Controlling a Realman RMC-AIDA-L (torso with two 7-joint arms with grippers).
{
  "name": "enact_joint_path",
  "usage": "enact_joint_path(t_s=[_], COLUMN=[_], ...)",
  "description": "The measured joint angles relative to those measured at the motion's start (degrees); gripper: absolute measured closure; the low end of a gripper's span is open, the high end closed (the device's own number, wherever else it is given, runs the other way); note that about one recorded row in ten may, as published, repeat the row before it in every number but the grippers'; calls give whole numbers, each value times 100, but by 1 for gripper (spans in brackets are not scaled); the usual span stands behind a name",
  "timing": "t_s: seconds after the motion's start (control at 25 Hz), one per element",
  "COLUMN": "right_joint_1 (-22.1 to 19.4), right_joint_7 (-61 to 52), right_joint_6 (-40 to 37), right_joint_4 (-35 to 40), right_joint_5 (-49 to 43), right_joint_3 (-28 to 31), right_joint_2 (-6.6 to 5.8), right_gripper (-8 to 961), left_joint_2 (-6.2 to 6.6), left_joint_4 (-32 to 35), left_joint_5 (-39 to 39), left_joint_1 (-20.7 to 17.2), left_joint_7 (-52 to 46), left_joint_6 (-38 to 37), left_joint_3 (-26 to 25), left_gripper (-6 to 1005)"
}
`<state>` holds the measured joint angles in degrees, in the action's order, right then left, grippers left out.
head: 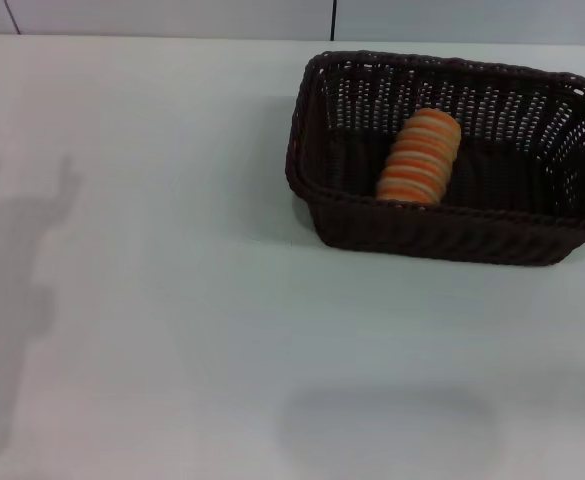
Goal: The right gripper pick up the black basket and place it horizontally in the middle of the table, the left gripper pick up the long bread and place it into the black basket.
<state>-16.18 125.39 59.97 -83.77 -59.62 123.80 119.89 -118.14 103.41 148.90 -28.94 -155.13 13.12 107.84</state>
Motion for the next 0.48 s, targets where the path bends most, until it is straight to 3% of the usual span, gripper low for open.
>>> enact_joint_path(t_s=[0.16,0.36,0.48], right_joint_1=[-163,-644,-762], right_joint_7=[1032,2829,2899], right_joint_6=[-286,-333,-327], right_joint_4=[145,586,593], right_joint_5=[590,2434,2552], right_joint_3=[-536,-1341,-1412], right_joint_2=[0,0,0], right_gripper=[670,670,670], left_joint_2=[-1,1,2], left_joint_4=[-20,-166,-242], left_joint_5=[-1,-1,-4], left_joint_1=[-368,-722,-797], left_joint_7=[-9,-15,-19], left_joint_6=[241,619,782], left_joint_3=[-1,-19,-54], left_gripper=[142,142,142])
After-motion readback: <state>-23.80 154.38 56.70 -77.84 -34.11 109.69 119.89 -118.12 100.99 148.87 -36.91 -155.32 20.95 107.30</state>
